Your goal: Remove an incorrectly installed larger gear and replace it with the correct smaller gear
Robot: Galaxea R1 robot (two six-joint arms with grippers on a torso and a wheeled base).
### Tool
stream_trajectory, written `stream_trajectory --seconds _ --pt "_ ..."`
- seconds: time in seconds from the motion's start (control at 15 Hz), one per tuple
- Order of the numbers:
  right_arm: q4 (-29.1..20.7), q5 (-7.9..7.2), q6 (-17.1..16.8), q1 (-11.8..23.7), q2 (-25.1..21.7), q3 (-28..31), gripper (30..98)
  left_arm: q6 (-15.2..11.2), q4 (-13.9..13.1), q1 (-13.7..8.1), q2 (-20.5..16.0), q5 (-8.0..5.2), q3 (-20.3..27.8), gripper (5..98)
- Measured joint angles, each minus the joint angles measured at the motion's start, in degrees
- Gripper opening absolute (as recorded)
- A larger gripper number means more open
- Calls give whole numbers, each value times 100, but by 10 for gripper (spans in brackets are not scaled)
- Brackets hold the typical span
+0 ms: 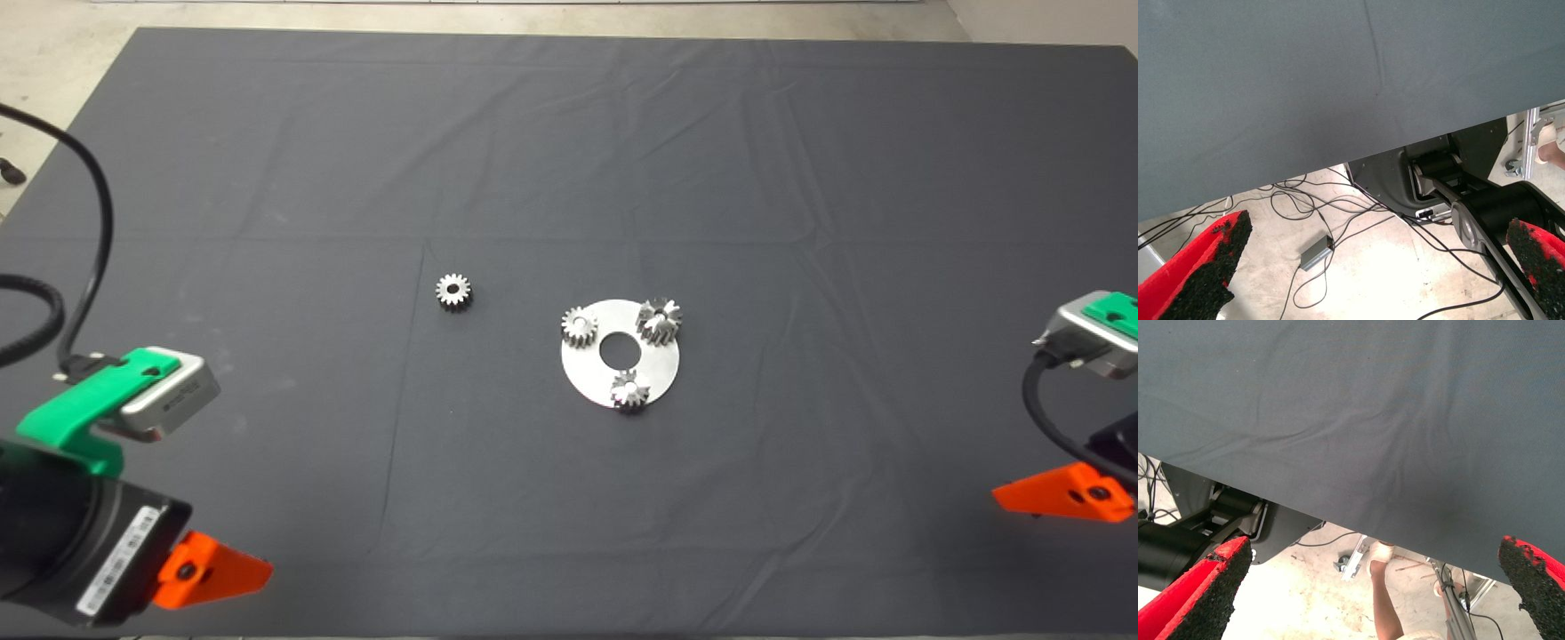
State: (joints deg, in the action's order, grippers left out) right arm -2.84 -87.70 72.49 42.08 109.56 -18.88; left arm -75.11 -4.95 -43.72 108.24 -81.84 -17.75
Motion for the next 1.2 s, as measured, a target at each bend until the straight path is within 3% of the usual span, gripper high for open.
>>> stream_trajectory --seconds 1.2 --pt "1 0 -5 0 -3 -2 978 0 0 0 0 -2 0 984"
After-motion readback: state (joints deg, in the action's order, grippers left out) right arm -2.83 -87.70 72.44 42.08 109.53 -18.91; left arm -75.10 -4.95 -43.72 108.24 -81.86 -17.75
